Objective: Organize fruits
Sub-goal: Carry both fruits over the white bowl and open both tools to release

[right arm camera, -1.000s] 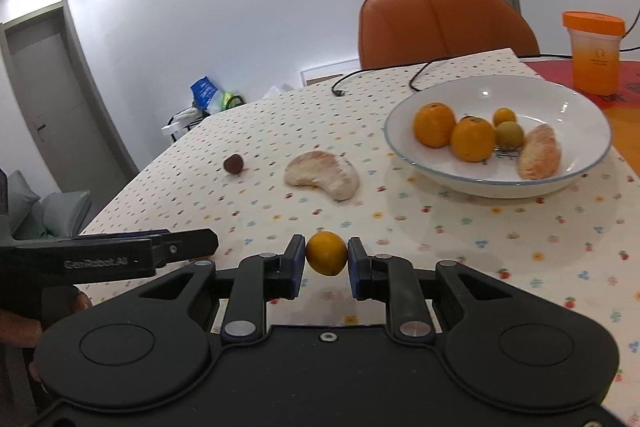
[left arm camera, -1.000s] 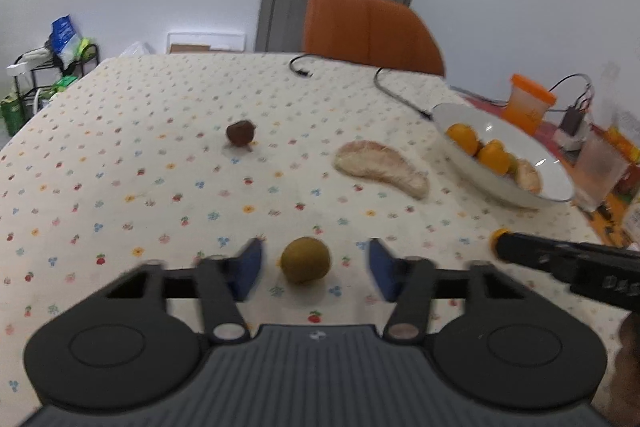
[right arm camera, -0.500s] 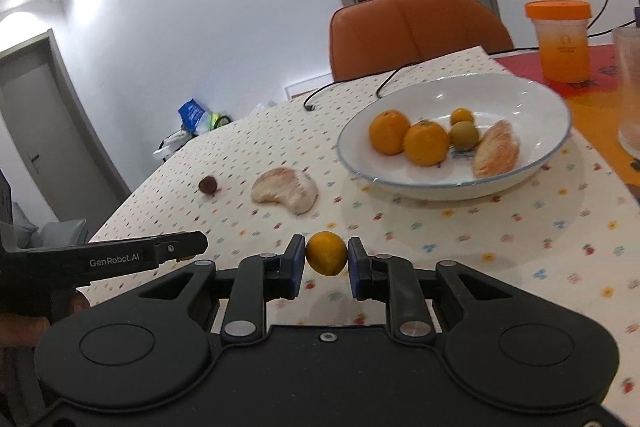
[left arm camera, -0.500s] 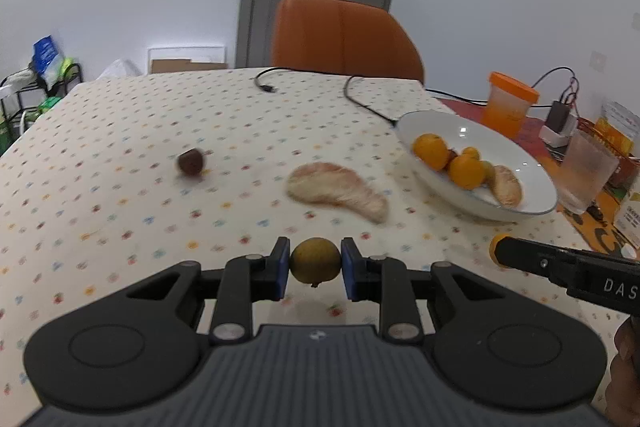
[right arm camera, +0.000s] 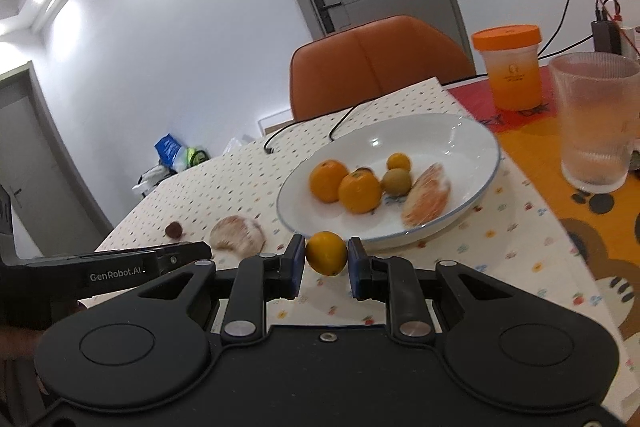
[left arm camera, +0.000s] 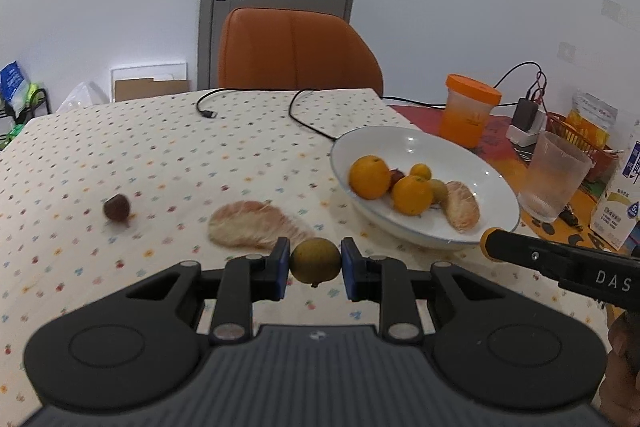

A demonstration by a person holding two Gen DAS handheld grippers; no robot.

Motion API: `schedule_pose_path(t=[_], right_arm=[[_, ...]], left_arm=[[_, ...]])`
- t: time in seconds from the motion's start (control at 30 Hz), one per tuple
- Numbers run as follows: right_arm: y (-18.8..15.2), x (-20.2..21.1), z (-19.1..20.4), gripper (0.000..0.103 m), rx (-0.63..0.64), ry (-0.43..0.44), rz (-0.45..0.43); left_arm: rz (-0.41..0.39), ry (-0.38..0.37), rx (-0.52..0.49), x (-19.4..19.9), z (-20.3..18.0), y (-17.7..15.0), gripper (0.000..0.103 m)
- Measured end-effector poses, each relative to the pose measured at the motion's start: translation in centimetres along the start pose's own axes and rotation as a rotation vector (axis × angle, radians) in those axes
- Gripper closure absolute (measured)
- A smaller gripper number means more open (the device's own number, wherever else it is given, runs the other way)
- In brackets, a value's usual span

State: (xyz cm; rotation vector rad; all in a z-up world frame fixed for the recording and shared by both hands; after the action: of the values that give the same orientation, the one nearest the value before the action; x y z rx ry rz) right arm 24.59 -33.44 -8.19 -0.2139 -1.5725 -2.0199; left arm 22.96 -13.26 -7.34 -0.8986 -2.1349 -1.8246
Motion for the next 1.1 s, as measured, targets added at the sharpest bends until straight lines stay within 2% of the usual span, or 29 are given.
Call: schedule_pose_path(t=[0.6,0.77,1.1], right_arm=[[2.2,-1.7,-2.1,0.082,-0.036,-0.01,-0.025],[2.3,-1.8,-2.0,0.069,-0.021,-0.018,-0.039],[2.0,-2.0,-3.3,0.069,-0.06,-0.033,-0.019]], left_arm=[[0.004,-0.033,-0.04,-3.3,-2.0,2.5,0.078],[0.012,-0.043,-0.052,-4.3,-2.5,3.0,0.078],[0.029,-0.078,-0.08,-6.1,-4.4,3.6,0.077]])
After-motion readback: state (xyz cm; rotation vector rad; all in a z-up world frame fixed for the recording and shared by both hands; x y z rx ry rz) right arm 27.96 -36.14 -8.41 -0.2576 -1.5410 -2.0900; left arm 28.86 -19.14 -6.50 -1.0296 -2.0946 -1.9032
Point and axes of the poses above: each gripper's, at about its wrist camera, not at the fingertips, and x roughly against the way its jaws point, z to its left, y to its top, the point moved 7 cm from there along -x, roughly the way its jaws point, and after that the axes turned 11 degrees about -y, right-handed, at the moved point
